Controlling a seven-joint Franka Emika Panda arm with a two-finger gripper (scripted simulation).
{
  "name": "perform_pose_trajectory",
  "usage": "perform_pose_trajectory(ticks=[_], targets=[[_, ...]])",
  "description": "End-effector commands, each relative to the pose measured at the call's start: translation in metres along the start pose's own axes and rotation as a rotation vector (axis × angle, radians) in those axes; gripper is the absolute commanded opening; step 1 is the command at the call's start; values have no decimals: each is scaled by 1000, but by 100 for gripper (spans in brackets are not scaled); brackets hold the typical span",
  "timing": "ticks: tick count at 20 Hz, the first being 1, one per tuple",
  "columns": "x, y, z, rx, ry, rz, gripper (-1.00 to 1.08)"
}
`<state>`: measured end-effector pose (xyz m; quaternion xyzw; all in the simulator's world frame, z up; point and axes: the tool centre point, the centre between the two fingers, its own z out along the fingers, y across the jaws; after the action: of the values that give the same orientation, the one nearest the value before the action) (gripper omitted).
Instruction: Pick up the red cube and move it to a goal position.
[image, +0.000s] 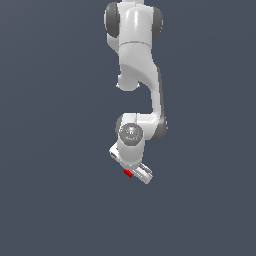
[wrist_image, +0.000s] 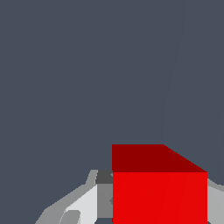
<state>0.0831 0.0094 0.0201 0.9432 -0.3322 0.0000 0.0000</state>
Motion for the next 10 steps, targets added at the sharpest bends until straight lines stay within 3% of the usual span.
perform_pose_trajectory(ticks=[1,10], targets=[[0,0,0,0,0,1,-100],[-4,-4,-16,0,0,1,-100]])
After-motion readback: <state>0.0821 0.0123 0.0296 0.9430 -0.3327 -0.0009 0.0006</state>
